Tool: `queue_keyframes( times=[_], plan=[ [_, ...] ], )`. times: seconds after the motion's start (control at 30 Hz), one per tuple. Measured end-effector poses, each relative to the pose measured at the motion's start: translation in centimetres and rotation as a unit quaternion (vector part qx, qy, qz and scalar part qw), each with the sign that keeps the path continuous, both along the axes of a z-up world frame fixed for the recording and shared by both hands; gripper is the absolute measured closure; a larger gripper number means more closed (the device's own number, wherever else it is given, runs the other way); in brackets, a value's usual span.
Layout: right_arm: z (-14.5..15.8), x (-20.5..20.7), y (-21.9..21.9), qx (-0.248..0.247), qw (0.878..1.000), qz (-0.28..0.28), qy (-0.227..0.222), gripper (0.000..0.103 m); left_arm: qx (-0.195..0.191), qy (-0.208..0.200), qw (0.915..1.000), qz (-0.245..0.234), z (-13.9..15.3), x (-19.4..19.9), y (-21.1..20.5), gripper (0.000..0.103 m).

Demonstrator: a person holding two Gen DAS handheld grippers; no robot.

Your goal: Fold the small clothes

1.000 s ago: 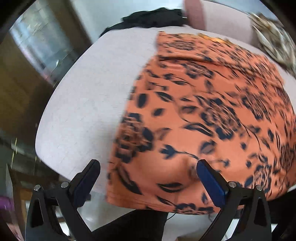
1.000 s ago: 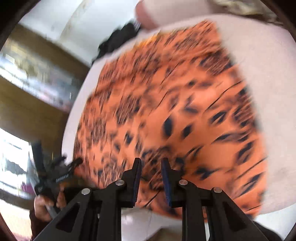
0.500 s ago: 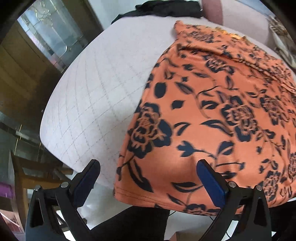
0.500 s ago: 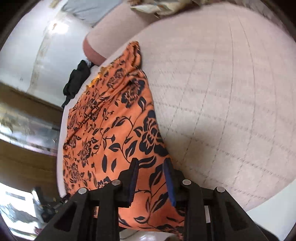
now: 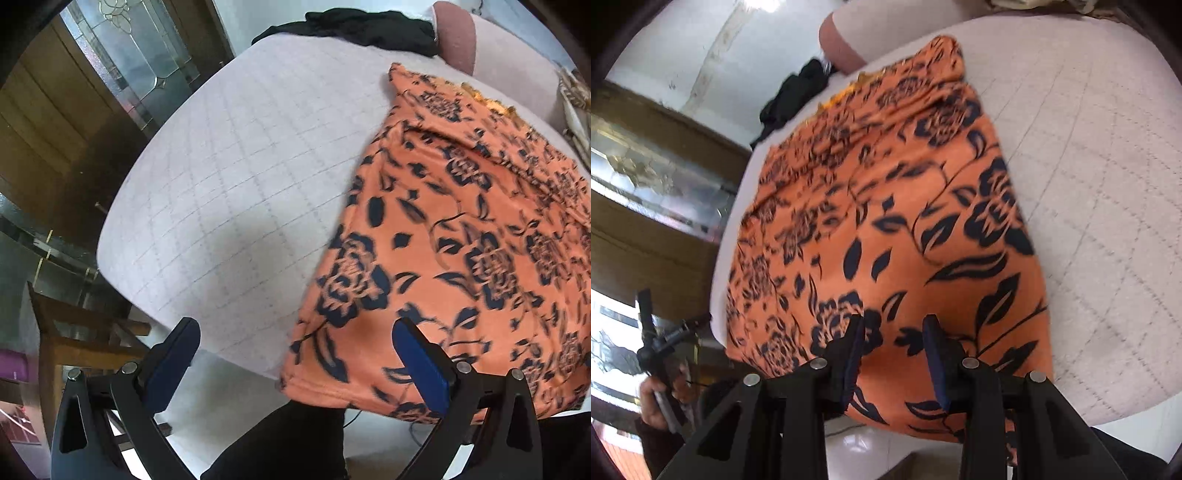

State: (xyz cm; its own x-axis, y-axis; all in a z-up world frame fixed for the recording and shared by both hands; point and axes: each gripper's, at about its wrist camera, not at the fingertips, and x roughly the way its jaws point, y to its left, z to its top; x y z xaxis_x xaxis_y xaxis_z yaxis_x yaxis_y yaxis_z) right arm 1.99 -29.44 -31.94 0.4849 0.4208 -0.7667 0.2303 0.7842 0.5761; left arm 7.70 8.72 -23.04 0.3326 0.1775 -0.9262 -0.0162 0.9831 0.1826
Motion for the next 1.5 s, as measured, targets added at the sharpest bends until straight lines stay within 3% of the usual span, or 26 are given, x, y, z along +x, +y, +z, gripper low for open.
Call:
queue_keyframes(
  times=[0.1, 0.33, 0.5, 0.57, 0.67, 0.77, 0.83, 0.9, 1.1, 1.33, 1.5],
  plan=[
    [-0.7, 0.1, 0.2, -0.002, 1.000, 0.009, 0.010, 0.067, 0.011, 0.015, 0.9995, 0.024, -1.3, -0.1, 1.6, 0.000],
    [-1.6, -0.4, -3.3, 0.060, 0.998, -0.035, 0.013, 0.068, -0.005, 0.032, 0.9978, 0.058, -2.5, -1.0, 4.6, 0.000],
    [-0.3, -1.7, -4.8, 0.009, 0.998, -0.059, 0.002, 0.068, -0.035, 0.017, 0.9983, 0.044, -2.1, -1.6, 5.1, 0.003],
    [0.0, -2.5, -5.7, 0.009, 0.998, -0.069, -0.003, 0.068, -0.038, 0.015, 0.9987, 0.030, -1.9, -1.9, 4.9, 0.009],
    [0.4, -3.8, -6.7, 0.016, 0.997, -0.080, -0.007, 0.068, -0.042, 0.025, 0.9986, 0.021, -2.1, -2.2, 4.6, 0.010],
    [0.8, -5.3, -7.1, 0.002, 0.996, -0.089, 0.001, 0.063, -0.059, 0.040, 0.9973, 0.019, -2.5, -2.2, 4.7, 0.010],
    [0.9, -6.6, -7.6, 0.029, 0.994, -0.104, 0.001, 0.039, -0.071, 0.052, 0.9960, 0.015, -3.1, -2.1, 4.8, 0.010],
    [1.0, -7.4, -7.9, 0.042, 0.993, -0.108, 0.002, 0.039, -0.074, 0.057, 0.9956, 0.012, -3.5, -2.0, 4.6, 0.010],
    [0.6, -8.0, -6.9, 0.021, 0.996, -0.087, 0.023, 0.039, -0.095, 0.054, 0.9940, -0.002, -3.1, -2.0, 3.6, 0.010],
    [-1.8, -7.3, -5.5, 0.048, 0.995, -0.075, 0.047, 0.039, -0.081, 0.063, 0.9948, -0.003, -3.7, -2.4, 3.3, 0.010],
    [-2.2, -7.0, -5.0, 0.032, 0.995, -0.075, 0.057, 0.039, -0.085, 0.084, 0.9928, 0.002, -4.7, -2.3, 3.3, 0.010]
  ],
)
